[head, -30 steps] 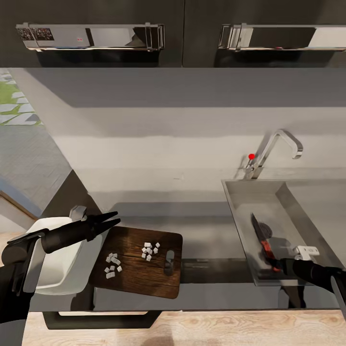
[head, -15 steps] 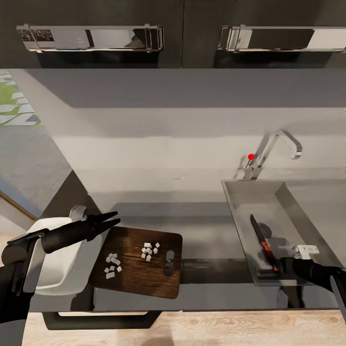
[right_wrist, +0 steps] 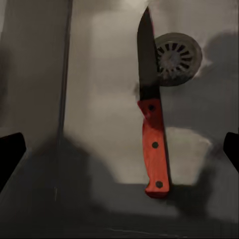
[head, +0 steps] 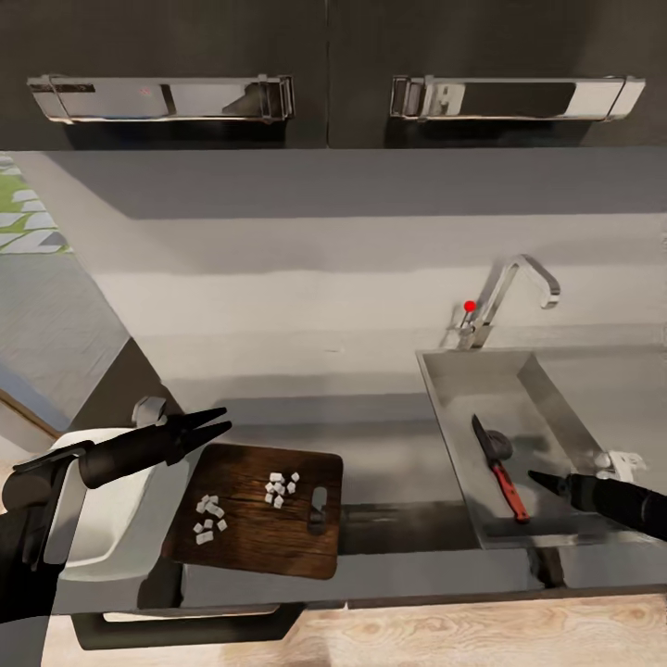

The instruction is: In the kitchen, take the Vidalia onion out of the sink, dice it on the chopping board with the paring knife, put the diced onion into the bowl on the countertop, then place both the paring knife and the chopping board into the sink.

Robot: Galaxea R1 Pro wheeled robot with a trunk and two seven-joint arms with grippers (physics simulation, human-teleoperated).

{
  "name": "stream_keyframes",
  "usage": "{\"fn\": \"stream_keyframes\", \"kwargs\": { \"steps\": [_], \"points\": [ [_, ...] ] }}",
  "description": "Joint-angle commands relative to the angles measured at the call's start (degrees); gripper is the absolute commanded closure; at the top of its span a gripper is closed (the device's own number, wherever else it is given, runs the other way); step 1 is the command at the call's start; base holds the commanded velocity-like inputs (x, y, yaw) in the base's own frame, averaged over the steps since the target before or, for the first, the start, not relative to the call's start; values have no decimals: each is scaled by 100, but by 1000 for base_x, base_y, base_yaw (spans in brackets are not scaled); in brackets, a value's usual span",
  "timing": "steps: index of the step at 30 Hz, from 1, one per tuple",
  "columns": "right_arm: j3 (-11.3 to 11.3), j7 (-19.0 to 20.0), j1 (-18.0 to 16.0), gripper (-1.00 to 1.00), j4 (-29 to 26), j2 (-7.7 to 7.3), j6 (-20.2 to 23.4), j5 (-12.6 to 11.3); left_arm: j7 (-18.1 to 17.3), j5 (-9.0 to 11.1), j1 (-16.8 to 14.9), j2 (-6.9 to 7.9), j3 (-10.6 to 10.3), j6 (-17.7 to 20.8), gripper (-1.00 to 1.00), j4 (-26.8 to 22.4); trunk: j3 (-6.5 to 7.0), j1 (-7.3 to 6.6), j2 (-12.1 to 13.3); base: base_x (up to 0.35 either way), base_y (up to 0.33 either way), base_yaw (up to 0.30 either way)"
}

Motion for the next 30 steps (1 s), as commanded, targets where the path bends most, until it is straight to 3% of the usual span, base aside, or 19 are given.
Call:
{"fn": "stream_keyframes", "kwargs": {
  "steps": [1,8,13,16,24,30],
  "points": [
    [-160,250,-6,-100,-11,-46,70,38,-16,15,-5,1,-1,54,-100,1,0,4,-9,0,0,-14],
    [-834,1243,-6,-100,-18,-456,200,31,-67,23,-5,1,-9,57,-100,1,67,4,-9,0,0,-4],
    [-1499,2237,-6,-100,-18,-543,196,16,-91,32,-5,1,-17,65,-100,-5,114,4,-9,-49,25,-48],
    [-1715,2461,-6,-100,-19,-564,185,-65,-110,33,-5,1,-19,66,-100,-7,143,4,-9,-200,127,-86],
    [-1848,2562,-6,-100,-19,-574,120,-483,-203,33,-5,1,-29,66,-100,-8,194,4,-9,-263,175,-59],
    [-1825,2533,-39,-100,15,-541,23,-651,-195,67,-14,-33,0,106,-100,-42,198,4,-10,-227,155,-6]
  ]
}}
